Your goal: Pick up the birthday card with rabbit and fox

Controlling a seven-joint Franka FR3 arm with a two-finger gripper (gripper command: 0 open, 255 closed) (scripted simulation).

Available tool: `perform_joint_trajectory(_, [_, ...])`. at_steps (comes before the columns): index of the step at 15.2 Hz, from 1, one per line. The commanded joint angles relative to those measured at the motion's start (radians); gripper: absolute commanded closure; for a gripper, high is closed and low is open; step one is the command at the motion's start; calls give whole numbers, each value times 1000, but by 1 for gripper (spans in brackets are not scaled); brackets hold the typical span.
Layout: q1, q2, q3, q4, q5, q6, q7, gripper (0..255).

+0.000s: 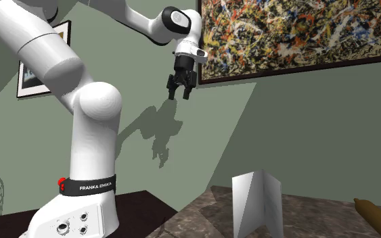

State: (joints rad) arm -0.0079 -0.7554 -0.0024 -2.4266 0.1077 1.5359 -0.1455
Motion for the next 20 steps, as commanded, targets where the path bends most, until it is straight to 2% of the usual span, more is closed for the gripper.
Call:
perform_joint_trajectory(1, [0, 0, 0, 0, 0, 0, 0, 0])
perform_joint_trajectory(11, [-95, 17, -135, -209, -168, 281, -168, 0])
perform_joint_trajectory(20, [-188, 182, -284, -287, -306, 595, -310, 0])
